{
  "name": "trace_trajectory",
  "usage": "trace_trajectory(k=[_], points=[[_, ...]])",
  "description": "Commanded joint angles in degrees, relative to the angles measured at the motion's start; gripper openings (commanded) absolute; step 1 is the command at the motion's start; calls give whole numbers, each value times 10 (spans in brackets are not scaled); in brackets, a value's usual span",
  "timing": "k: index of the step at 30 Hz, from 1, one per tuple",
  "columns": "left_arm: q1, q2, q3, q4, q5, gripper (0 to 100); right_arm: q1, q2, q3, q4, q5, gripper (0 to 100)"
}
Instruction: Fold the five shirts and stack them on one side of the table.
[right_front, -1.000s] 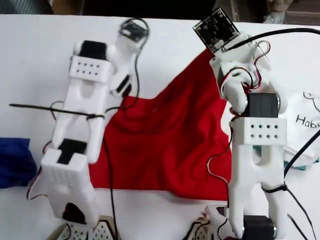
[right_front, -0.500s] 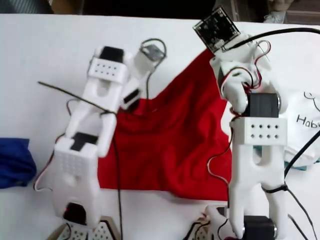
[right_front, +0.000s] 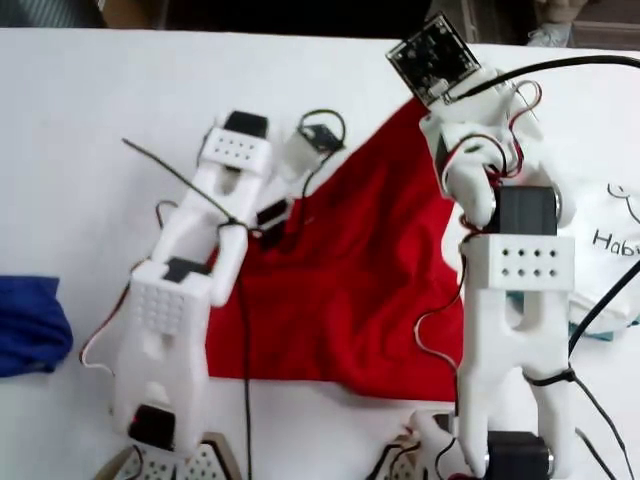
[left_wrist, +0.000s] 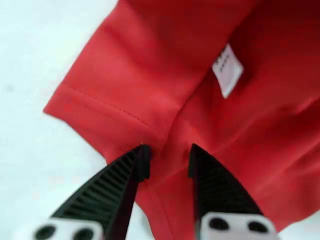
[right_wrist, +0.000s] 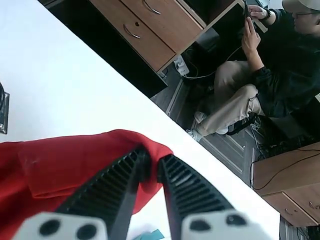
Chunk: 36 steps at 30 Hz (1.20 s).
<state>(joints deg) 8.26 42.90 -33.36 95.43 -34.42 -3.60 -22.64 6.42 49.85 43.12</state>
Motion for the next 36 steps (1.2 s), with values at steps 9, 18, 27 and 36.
trace_trajectory(k=[9,18,27,36], points=[[1,10,-25,-25,-4,158,2,0,-4,-14,-2,21],[0,13,-41,-25,-4,157,2,0,-4,-14,-2,21],[0,47,-40,-22,-4,49,2,0,-4,-14,-2,21],[4,65,-55,-5,-4,116,2,0,-4,-14,-2,21]])
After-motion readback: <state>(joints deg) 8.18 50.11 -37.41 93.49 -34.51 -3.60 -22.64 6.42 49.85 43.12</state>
